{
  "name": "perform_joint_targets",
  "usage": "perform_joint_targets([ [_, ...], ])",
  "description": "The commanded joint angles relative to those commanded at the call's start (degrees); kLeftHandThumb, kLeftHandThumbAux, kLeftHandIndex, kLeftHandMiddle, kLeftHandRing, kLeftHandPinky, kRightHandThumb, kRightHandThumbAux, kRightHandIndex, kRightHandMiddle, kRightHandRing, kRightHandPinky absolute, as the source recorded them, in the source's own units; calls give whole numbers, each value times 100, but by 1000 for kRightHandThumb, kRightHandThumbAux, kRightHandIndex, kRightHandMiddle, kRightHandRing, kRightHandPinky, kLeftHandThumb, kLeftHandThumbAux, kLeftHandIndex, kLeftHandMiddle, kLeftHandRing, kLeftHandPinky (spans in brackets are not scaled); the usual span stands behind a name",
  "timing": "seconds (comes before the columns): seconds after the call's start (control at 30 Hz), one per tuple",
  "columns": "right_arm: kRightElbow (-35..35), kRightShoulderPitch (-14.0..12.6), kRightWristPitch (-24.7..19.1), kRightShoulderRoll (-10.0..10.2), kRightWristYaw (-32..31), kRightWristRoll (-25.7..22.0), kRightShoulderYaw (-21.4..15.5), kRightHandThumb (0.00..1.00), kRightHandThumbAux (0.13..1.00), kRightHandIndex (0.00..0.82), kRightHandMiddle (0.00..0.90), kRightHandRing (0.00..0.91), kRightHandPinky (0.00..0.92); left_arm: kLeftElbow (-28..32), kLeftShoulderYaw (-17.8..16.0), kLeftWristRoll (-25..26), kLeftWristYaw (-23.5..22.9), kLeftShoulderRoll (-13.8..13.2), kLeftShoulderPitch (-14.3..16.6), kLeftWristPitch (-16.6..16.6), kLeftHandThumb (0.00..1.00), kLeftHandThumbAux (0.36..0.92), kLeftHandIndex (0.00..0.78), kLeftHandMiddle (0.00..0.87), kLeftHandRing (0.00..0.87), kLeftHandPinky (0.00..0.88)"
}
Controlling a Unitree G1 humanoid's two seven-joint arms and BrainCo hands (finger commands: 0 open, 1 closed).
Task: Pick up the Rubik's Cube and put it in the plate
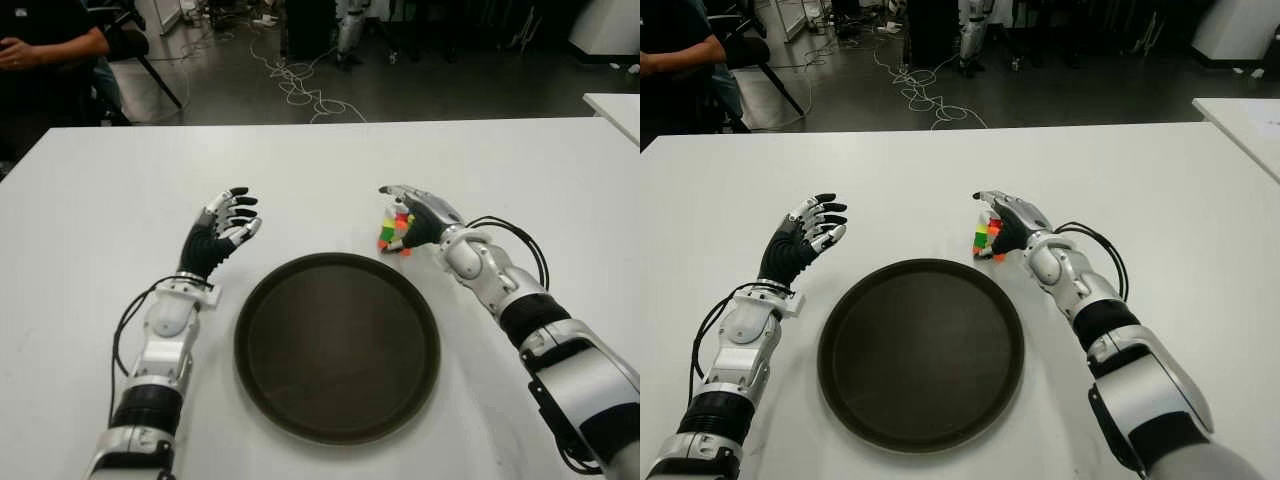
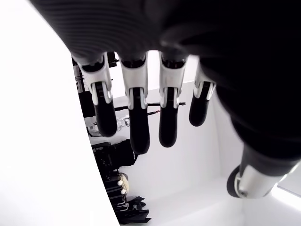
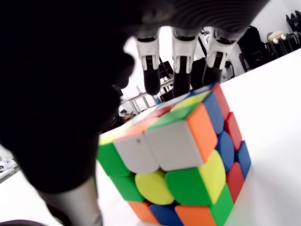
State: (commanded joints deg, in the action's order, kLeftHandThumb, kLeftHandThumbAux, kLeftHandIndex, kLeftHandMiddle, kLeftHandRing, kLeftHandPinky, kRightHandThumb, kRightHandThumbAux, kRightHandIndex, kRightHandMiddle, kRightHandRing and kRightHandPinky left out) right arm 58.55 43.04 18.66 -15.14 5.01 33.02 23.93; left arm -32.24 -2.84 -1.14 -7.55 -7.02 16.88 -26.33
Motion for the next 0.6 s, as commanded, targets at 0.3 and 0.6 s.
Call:
perform_joint_targets([
  [0.3, 138, 63, 100, -6, -54, 0, 45, 0, 884, 144, 158, 171, 180, -22, -10, 48, -48, 1, 10, -31, 82, 623, 206, 273, 280, 291],
  [0.6, 197, 81, 84, 21, -77, -24, 36, 0, 889, 144, 159, 173, 181, -22, -24, 97, -82, 4, 11, -15, 86, 629, 198, 275, 279, 281],
])
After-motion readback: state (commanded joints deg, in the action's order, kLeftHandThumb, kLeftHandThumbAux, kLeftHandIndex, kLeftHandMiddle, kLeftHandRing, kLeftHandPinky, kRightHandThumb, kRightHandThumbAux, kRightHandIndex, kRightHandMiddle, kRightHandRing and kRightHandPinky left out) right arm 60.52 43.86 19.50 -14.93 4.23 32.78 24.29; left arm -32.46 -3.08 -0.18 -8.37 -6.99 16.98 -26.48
